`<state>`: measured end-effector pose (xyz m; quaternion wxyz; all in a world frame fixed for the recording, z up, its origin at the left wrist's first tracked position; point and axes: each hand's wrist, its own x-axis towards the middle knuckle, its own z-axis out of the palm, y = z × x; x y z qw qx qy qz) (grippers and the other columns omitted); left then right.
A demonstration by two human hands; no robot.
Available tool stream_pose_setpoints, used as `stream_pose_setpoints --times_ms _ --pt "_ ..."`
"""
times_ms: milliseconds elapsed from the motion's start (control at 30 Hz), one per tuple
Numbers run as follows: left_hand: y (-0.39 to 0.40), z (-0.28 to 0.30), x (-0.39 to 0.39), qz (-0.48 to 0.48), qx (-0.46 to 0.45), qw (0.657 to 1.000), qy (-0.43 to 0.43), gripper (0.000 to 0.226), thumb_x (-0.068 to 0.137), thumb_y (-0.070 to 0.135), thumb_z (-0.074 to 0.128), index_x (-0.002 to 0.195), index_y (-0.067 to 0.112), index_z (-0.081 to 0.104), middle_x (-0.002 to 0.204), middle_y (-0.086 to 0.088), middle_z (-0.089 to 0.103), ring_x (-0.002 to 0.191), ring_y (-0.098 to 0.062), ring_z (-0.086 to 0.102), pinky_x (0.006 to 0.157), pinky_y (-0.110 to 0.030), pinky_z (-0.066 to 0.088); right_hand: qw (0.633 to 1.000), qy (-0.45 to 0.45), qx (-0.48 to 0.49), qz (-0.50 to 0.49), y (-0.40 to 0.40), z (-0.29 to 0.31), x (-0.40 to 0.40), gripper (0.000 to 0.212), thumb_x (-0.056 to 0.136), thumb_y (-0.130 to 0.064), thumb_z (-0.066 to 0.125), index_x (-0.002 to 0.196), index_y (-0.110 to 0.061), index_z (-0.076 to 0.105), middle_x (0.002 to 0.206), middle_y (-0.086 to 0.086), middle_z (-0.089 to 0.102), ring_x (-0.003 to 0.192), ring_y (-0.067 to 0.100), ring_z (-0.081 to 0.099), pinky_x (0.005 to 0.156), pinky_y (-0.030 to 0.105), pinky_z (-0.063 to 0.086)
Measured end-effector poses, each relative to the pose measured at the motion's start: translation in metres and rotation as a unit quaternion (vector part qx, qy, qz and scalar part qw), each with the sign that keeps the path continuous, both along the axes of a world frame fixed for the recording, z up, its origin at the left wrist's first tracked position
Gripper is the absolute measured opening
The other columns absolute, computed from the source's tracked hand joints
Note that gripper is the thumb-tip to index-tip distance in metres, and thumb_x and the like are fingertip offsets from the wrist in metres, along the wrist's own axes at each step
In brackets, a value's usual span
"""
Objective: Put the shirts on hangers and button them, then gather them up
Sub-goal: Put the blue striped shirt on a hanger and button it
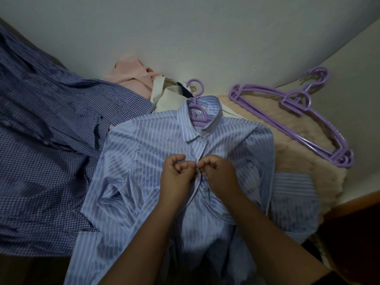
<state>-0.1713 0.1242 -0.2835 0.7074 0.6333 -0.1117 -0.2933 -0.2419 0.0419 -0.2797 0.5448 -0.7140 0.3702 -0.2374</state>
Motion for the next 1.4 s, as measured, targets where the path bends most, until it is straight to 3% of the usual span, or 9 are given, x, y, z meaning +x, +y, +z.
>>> stream_pose_setpoints --times_ms 100,400,500,600,767,967,1200,1300,1400 --pt "-0.003 0.001 0.002 -0.004 0.018 1.000 -0.026 0.033 0.084 -0.014 0.056 0.098 0.014 0.045 0.084 -0.011 0.066 0.069 -0.013 0.064 0.067 -0.022 0.053 1.000 -0.002 0.003 0.007 -0.001 0.000 0.000 0.043 0.083 0.007 0.052 0.061 -0.029 0.061 0.068 -0.013 0.063 0.064 0.002 0.059 0.071 0.022 0.050" --pt "-0.005 -0.003 0.009 -0.016 0.054 0.997 -0.053 0.035 0.071 0.001 0.067 0.093 0.017 0.045 0.080 -0.010 0.066 0.076 -0.024 0.061 0.080 -0.044 0.051 1.000 -0.007 0.006 0.022 -0.002 0.004 -0.003 0.034 0.086 0.002 0.052 0.077 -0.025 0.072 0.083 0.011 0.071 0.073 0.026 0.063 0.071 0.036 0.052" --pt "-0.004 -0.003 0.006 -0.027 0.071 0.993 -0.093 0.031 0.067 0.016 0.067 0.091 0.018 0.047 0.077 -0.009 0.065 0.073 -0.022 0.061 0.080 -0.048 0.053 0.999 -0.001 0.020 0.031 -0.003 0.005 -0.002 0.022 0.089 -0.007 0.059 0.108 -0.007 0.071 0.109 0.006 0.070 0.096 0.006 0.062 0.087 0.014 0.048" --pt "-0.004 -0.008 0.003 -0.028 0.095 0.983 -0.152 0.024 0.077 0.013 0.070 0.089 0.020 0.051 0.076 -0.007 0.064 0.069 -0.015 0.061 0.073 -0.046 0.054 1.000 -0.003 0.027 0.006 -0.006 0.003 0.001 0.024 0.089 -0.008 0.060 0.111 -0.005 0.069 0.110 0.007 0.069 0.096 0.003 0.060 0.078 0.000 0.043" --pt "-0.002 -0.009 0.004 -0.025 0.143 0.967 -0.209 0.012 0.082 0.017 0.073 0.077 0.022 0.064 0.071 0.001 0.067 0.066 -0.010 0.063 0.064 -0.025 0.052 0.997 -0.019 0.068 -0.024 -0.006 0.002 0.002 0.022 0.088 -0.006 0.061 0.109 -0.005 0.069 0.107 0.009 0.070 0.096 0.011 0.064 0.090 0.025 0.051" --pt "0.003 -0.007 0.011 -0.057 0.140 0.978 -0.141 0.009 0.082 0.022 0.075 0.080 0.013 0.074 0.062 0.004 0.066 0.056 -0.007 0.057 0.060 -0.029 0.049 0.995 -0.025 0.091 -0.027 -0.009 -0.001 0.003 0.023 0.087 -0.004 0.062 0.109 -0.006 0.069 0.106 0.008 0.070 0.098 0.016 0.065 0.092 0.039 0.052" --pt "-0.005 0.011 0.025 -0.098 0.126 0.985 -0.071 0.019 0.088 0.013 0.066 0.071 0.007 0.070 0.060 -0.010 0.062 0.050 -0.015 0.052 0.050 -0.023 0.044 0.998 -0.056 0.018 -0.004 -0.016 0.005 0.004 0.019 0.086 -0.003 0.063 0.100 -0.012 0.072 0.093 -0.001 0.069 0.077 -0.009 0.062 0.078 0.014 0.052" --pt "-0.014 0.021 0.030 -0.105 0.080 0.991 0.015 0.017 0.090 0.012 0.064 0.076 0.004 0.068 0.058 -0.007 0.060 0.050 -0.015 0.051 0.048 -0.020 0.044 0.997 -0.059 -0.043 0.004 -0.023 0.012 0.009 0.021 0.087 -0.001 0.060 0.094 -0.015 0.072 0.091 -0.002 0.065 0.082 -0.003 0.060 0.080 0.009 0.046" --pt "-0.018 0.025 0.034 -0.111 0.086 0.989 -0.039 0.013 0.088 0.016 0.067 0.082 0.005 0.070 0.063 -0.008 0.061 0.054 -0.013 0.053 0.051 -0.022 0.044 0.997 -0.017 -0.071 0.029 -0.035 0.013 0.012 0.028 0.089 0.004 0.052 0.101 -0.010 0.072 0.101 0.004 0.065 0.095 0.011 0.060 0.091 0.022 0.047"
